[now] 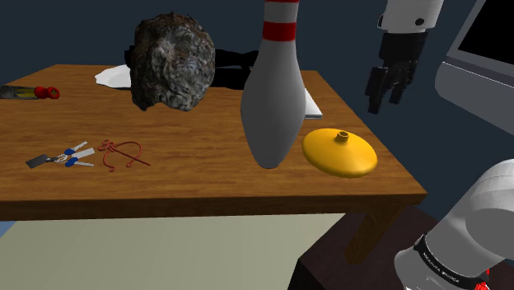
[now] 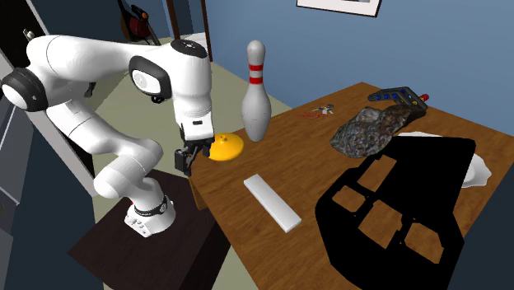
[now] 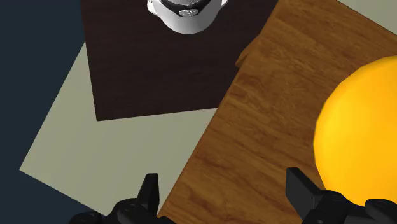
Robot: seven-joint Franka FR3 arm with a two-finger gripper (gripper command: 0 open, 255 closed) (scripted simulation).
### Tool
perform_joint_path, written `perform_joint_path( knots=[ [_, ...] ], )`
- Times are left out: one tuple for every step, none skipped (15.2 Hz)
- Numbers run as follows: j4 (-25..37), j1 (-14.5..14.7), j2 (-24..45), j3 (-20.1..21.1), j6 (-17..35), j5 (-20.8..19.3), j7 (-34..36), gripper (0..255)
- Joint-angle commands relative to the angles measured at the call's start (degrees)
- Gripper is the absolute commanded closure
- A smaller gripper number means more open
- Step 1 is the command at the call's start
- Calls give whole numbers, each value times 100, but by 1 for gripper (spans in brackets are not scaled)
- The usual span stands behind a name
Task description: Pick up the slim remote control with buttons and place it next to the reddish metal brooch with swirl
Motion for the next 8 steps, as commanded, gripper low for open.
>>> perform_joint_path(
  knots=[
    [0,0,0,0,0,0,0,0],
    [69,-32,186,43,160,29,117,0],
    [145,-65,373,86,314,54,234,0],
    [229,-98,563,127,463,75,349,0],
    [320,-131,754,165,607,91,464,0],
    [418,-164,946,202,744,103,579,0],
    [524,-198,1139,237,876,111,694,0],
    [636,-231,1333,270,1001,114,808,0]
  ],
)
